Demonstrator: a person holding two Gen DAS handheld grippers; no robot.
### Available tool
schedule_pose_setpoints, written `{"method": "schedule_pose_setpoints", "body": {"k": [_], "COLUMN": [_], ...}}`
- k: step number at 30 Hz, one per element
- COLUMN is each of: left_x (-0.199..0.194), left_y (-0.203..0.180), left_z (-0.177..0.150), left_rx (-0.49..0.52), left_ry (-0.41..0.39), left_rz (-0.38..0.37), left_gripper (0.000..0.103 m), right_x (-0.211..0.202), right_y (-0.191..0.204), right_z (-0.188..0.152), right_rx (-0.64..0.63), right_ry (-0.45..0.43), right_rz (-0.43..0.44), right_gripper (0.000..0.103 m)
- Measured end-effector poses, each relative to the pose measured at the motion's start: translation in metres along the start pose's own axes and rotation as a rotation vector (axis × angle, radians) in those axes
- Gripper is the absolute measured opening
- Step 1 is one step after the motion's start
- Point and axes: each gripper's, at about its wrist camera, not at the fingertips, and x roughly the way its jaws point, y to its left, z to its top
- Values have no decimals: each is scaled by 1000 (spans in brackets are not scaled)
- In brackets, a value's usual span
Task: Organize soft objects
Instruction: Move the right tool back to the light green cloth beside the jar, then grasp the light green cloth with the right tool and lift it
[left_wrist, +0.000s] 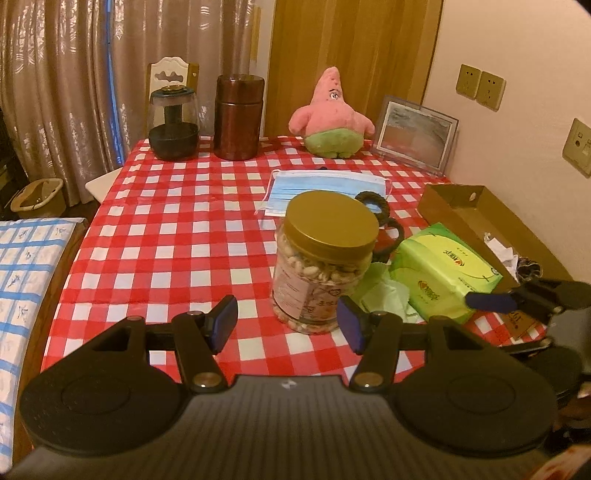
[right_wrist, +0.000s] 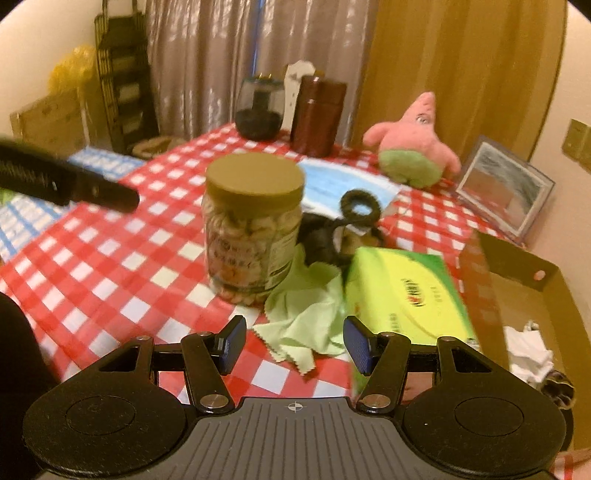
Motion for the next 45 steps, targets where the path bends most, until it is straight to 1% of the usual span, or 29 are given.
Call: {"method": "schedule_pose_setpoints", "body": {"k": [5, 11, 16, 23, 28, 30, 32, 33, 34, 35, 40, 45], "left_x": [13, 33, 50, 62, 66, 66, 65, 65, 64, 63, 55, 43], "left_y": [9, 21, 31, 41, 42, 42, 43, 43, 43, 43, 39, 33], "left_z": [4, 8, 10, 4, -1, -2, -2, -2, -1, -1, 2, 9], "left_rx": [22, 100, 155, 148, 144, 145, 144, 145, 146, 147, 151, 153], "left_ry": [23, 63, 100, 121, 136, 138, 139, 139, 138, 137, 126, 105], "left_rz": [-25, -76, -98, -108, -123, -124, -126, -125, -124, -124, -123, -129], "left_gripper": [57, 57, 57, 57, 57, 57, 57, 57, 57, 57, 58, 58], "right_x": [34, 64, 83, 103, 108, 108, 107, 107, 106, 105, 93, 58], "right_y": [9, 19, 21, 17, 9, 7, 9, 10, 11, 12, 8, 2], "right_z": [-1, -1, -3, -6, -6, -5, -3, -2, -2, -1, -1, 6], "right_rx": [19, 42, 80, 160, 248, 265, 258, 257, 257, 255, 268, 239], "right_ry": [50, 77, 92, 92, 83, 80, 77, 75, 73, 73, 77, 37], "right_rz": [-29, -90, -132, -198, -194, -183, -167, -159, -153, -155, -144, -133], "right_gripper": [58, 58, 58, 58, 57, 50, 36, 32, 23, 6, 5, 5]}}
